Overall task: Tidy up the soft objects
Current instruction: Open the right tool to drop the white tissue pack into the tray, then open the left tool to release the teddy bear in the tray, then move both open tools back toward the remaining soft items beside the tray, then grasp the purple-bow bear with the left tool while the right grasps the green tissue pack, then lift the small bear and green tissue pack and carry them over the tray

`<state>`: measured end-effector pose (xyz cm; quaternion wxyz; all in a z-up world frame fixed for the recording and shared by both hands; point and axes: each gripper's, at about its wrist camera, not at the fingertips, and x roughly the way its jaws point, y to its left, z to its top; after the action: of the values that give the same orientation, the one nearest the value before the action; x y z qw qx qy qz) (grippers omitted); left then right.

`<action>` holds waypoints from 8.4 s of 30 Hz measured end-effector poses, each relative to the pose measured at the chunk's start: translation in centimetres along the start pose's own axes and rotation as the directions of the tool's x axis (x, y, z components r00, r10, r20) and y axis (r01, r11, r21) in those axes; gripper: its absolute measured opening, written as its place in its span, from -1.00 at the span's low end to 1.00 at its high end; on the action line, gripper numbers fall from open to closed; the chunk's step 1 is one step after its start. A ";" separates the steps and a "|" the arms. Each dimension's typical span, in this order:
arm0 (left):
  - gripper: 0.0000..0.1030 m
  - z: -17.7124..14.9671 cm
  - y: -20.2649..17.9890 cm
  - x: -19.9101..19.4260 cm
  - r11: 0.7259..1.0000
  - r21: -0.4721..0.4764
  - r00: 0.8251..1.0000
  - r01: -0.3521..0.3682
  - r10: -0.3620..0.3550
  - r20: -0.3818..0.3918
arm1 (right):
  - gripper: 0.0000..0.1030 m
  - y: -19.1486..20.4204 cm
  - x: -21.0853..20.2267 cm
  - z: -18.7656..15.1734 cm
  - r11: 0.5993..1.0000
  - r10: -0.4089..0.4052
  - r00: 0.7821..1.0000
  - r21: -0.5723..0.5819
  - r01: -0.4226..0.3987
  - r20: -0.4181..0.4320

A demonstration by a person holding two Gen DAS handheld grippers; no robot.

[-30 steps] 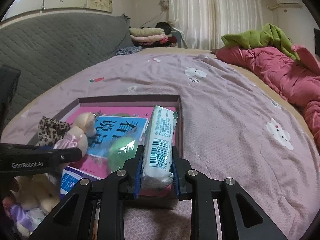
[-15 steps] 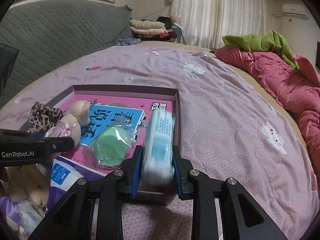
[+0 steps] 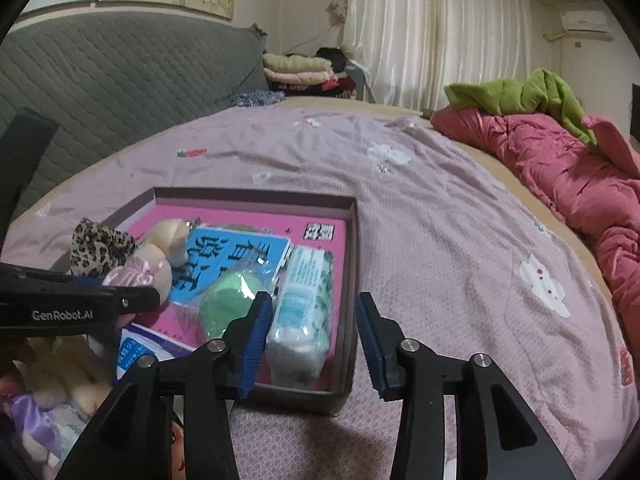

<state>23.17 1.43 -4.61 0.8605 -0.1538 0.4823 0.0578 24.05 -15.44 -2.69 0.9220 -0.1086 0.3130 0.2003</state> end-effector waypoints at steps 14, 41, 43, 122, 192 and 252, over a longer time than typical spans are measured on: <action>-0.20 0.3 -0.4 0.2 1.000 0.009 1.000 -0.026 0.027 -0.013 | 0.10 -0.7 -0.5 0.2 0.999 -0.027 0.999 0.019 0.026 0.023; -0.03 0.4 -0.3 -1.2 0.999 0.017 0.999 0.044 -0.044 0.008 | 0.29 -1.2 -0.4 -0.1 0.999 -0.041 0.999 0.024 0.041 0.018; 0.02 0.4 -0.3 -1.3 0.999 0.017 0.999 0.048 -0.048 0.011 | 0.29 -1.3 -0.4 -0.1 0.999 -0.043 0.999 0.023 0.043 0.018; 0.26 -4.5 4.4 -15.8 0.998 -0.012 0.972 0.054 -0.050 0.229 | 0.48 0.2 -13.1 -2.2 0.998 0.007 0.980 0.063 -0.020 0.198; 0.26 -9.7 0.8 -10.4 0.990 0.051 0.991 0.132 -0.129 -0.042 | 0.48 6.9 -13.3 -7.3 0.989 0.137 0.988 -0.039 -0.140 -0.069; -0.41 -7.0 1.2 -4.4 0.967 -0.083 0.961 0.242 -0.251 -0.117 | 0.09 8.2 -8.8 -7.2 0.977 0.164 0.984 -0.126 -0.171 -0.068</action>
<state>14.83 0.58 -4.53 0.8230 -0.2451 0.5106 -0.0435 10.31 -13.11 -3.47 0.8833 -0.1479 0.3337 0.2942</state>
